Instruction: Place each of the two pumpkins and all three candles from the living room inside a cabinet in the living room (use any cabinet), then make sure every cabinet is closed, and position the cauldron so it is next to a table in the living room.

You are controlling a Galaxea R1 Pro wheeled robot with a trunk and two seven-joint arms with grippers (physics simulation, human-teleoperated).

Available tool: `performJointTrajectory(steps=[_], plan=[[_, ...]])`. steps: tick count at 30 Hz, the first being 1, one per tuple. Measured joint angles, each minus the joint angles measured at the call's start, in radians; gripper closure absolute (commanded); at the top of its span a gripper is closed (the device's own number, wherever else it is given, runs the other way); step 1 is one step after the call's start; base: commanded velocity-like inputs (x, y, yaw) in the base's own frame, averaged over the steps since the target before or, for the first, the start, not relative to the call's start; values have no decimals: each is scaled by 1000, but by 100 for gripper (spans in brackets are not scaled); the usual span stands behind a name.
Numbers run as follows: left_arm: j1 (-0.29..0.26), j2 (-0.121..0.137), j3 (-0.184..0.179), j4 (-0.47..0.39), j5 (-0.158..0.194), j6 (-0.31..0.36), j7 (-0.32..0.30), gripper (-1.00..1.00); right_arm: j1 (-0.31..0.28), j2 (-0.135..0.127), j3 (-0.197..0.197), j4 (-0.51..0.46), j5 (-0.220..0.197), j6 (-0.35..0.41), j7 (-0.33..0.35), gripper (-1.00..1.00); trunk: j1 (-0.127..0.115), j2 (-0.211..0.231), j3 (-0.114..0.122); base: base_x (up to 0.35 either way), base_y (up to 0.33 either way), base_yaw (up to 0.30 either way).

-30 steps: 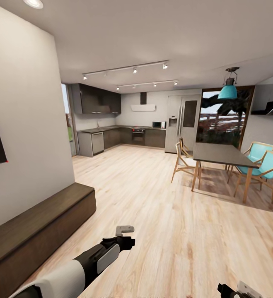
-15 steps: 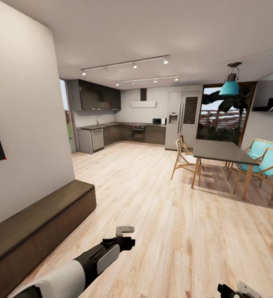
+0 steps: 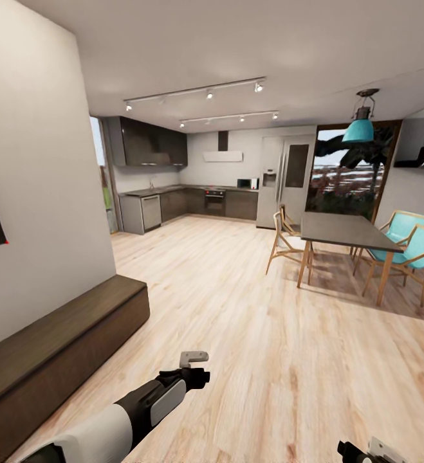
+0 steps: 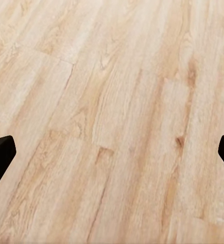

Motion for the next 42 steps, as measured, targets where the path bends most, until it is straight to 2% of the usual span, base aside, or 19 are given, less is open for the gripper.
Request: performJointTrajectory(steps=[33,42], plan=[[0,0,0,1,0,-1,0,-100,0,2,3,-1,1,-5,0,-100,0,0,-52,0,0,0],[0,1,0,1,0,-1,0,-100,0,5,6,-2,0,-4,1,-100,0,0,-54,39,-62,-196]])
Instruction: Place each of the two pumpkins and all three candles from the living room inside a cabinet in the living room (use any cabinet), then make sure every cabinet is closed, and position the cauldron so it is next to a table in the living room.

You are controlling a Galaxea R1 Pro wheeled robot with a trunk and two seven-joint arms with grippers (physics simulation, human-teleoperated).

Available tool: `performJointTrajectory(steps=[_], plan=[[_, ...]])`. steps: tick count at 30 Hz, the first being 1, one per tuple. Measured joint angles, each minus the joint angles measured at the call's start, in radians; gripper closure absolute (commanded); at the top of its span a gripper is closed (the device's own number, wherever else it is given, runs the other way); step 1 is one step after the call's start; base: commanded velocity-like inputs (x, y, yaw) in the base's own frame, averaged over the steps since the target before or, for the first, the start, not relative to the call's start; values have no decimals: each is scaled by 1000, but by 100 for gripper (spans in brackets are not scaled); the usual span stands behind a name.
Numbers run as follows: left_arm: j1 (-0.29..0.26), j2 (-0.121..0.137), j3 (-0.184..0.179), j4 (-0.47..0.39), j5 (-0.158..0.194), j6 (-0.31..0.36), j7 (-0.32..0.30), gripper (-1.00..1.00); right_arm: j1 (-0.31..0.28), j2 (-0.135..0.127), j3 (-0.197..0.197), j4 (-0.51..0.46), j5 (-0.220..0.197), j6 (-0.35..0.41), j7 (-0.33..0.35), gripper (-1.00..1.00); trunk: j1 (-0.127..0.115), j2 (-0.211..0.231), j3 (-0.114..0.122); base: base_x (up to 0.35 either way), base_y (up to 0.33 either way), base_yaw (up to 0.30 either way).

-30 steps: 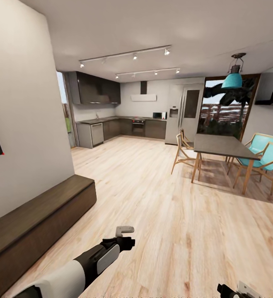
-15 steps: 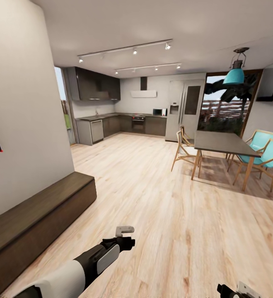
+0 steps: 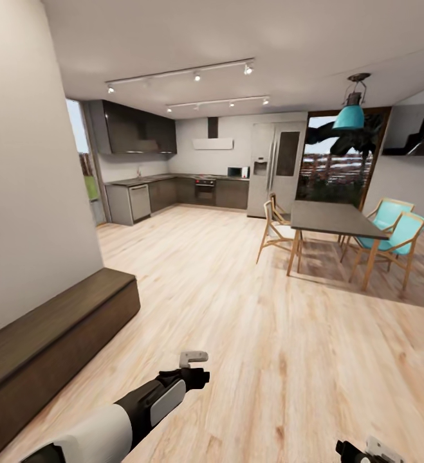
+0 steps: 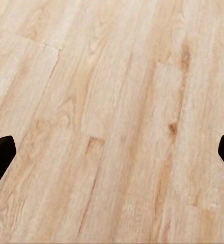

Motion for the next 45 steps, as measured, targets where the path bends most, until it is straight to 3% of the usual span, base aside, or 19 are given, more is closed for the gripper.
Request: performJointTrajectory(steps=[17,35,45], plan=[[0,-1,-28,0,0,0,0,-100,0,-1,29,1,4,-3,0,-100,0,0,-1,202,-202,-99],[0,0,-29,0,0,0,0,-100,0,-2,33,0,-8,-3,0,-100,0,0,-1,217,-206,-132],[0,0,-29,0,0,0,0,-100,0,-2,36,0,-11,-3,0,-100,0,0,-1,156,-141,-260]])
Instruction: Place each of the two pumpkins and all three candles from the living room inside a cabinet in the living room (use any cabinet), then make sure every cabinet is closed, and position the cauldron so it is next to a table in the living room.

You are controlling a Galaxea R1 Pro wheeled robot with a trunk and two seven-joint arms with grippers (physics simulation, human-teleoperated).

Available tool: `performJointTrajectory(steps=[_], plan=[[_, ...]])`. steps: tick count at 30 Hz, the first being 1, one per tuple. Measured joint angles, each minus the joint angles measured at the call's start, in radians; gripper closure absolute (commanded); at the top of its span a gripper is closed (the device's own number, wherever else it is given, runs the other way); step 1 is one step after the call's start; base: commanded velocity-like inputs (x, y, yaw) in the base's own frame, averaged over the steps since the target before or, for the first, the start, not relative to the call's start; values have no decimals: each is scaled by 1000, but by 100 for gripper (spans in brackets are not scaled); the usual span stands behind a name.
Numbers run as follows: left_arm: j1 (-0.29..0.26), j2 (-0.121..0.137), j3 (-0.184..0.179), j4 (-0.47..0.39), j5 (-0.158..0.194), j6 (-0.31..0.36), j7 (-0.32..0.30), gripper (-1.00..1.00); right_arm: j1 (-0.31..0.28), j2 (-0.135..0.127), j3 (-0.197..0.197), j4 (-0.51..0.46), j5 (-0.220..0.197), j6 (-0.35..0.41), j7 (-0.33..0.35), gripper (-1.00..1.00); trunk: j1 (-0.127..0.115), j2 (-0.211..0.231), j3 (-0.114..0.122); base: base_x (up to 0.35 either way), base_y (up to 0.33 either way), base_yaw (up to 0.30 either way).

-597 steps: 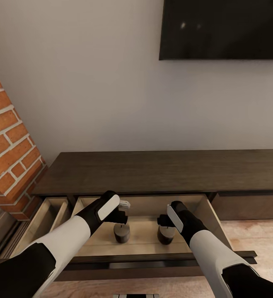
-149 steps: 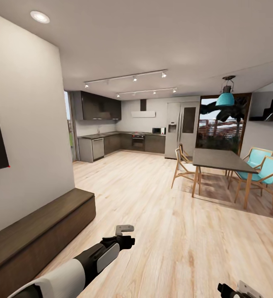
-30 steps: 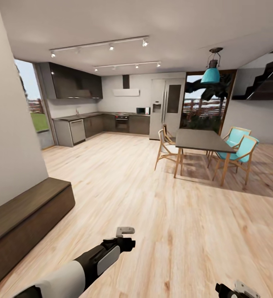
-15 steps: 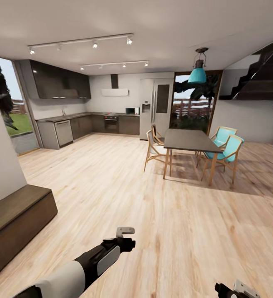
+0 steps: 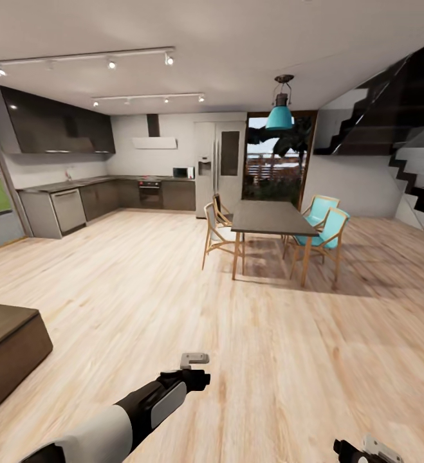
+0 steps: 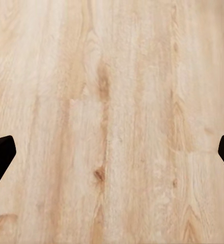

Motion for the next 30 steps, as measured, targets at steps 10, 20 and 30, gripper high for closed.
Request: performJointTrajectory(steps=[10,20,30], plan=[[0,1,-1,1,0,-19,0,-100,0,-2,-3,0,-1,4,14,-100,0,0,-3,15,1,-272],[0,1,-2,2,2,-24,-1,-100,0,-5,-7,2,1,11,86,-100,0,0,-13,4,235,-239],[0,1,-2,2,2,-25,-1,-100,0,-6,-6,2,1,13,88,-100,0,0,-23,159,258,-237]])
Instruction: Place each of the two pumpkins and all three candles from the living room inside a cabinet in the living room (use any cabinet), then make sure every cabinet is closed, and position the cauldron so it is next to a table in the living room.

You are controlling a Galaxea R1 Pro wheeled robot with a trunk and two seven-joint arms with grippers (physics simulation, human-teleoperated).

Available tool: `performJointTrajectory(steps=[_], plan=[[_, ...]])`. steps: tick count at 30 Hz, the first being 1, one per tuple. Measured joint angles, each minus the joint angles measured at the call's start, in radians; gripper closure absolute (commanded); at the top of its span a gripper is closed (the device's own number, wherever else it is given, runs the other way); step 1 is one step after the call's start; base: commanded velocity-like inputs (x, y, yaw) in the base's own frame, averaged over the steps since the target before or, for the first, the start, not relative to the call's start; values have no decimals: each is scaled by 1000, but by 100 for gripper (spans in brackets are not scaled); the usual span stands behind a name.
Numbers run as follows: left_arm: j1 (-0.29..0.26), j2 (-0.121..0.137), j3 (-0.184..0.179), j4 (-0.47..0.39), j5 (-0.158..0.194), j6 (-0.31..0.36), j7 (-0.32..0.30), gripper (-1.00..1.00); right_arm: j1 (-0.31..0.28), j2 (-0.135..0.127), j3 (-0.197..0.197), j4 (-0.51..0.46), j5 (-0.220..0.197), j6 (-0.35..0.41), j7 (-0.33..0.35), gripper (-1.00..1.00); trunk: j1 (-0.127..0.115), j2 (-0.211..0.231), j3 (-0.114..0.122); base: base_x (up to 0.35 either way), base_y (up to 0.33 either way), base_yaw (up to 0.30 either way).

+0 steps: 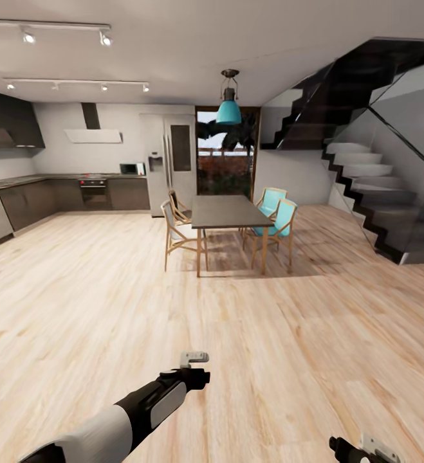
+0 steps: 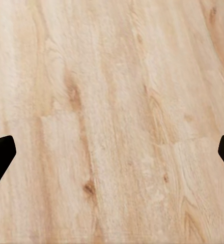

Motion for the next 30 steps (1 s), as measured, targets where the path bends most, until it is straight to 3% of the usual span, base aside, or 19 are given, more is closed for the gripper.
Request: performJointTrajectory(steps=[15,30], plan=[[0,0,0,0,-1,0,0,-100,0,2,-8,-2,-1,-9,0,-100,0,0,-6,222,165,-173],[0,0,-1,0,-1,-2,0,-100,0,0,-9,-2,-2,-5,0,-100,0,0,-6,18,8,-274]])
